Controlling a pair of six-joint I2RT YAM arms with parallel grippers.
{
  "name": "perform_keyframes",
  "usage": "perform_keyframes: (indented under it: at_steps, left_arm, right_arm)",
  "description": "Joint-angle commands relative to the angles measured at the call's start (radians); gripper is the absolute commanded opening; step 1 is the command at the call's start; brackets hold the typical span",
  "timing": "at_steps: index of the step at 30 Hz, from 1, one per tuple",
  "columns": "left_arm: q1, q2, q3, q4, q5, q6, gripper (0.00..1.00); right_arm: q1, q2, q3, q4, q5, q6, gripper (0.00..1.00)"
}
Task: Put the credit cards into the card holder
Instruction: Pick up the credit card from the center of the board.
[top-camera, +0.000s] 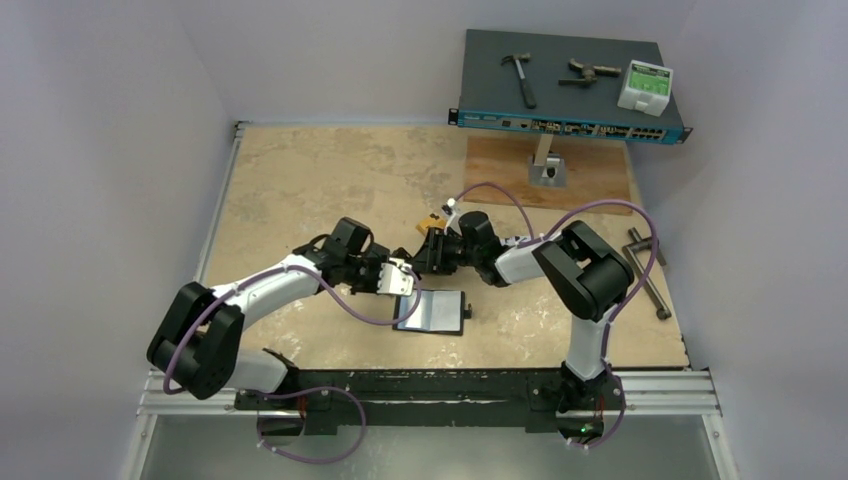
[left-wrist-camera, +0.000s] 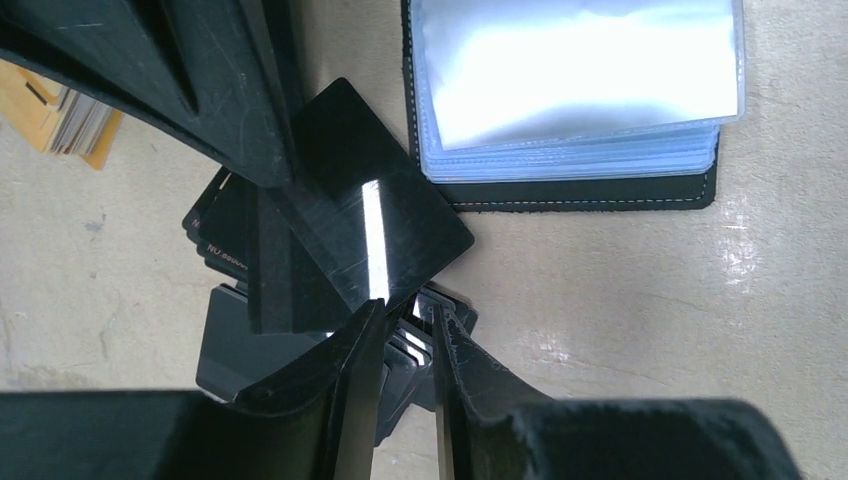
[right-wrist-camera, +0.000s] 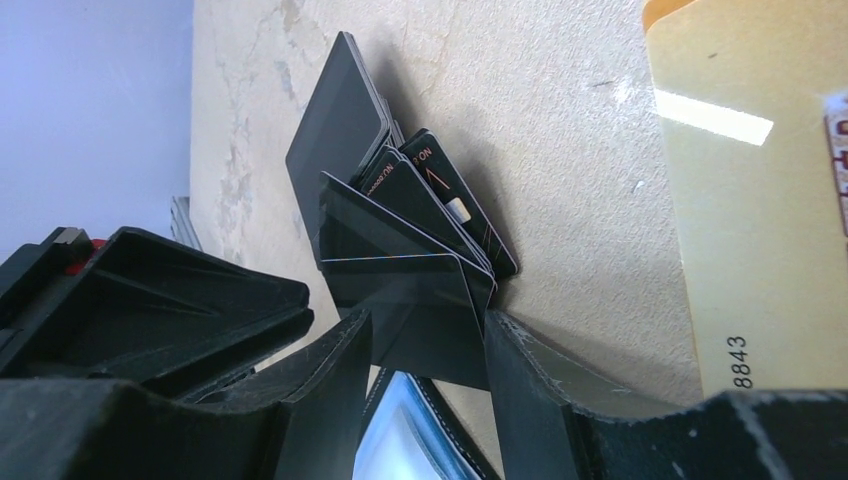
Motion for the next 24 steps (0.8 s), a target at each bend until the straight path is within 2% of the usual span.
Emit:
perform_keyframes:
  at_steps: [1, 17, 24]
  left_arm:
    - [-0.011, 0.007, -0.011, 0.027, 0.049, 0.03, 0.24]
    - [-0.027, 0.064, -0.022, 0.027, 0.049, 0.03, 0.24]
    - [-0.029, 0.06, -0.021, 0.027, 0.049, 0.03, 0.24]
  right_arm:
    - [0.0, 0.013, -0.019, 0.013, -0.043, -0.001, 0.45]
    - [-0.001, 0.008, -0.101, 0.242, -0.156, 0.077, 0.36]
    - [-0.002, 0.022, -0.098, 0.319, -0.193, 0.107, 0.26]
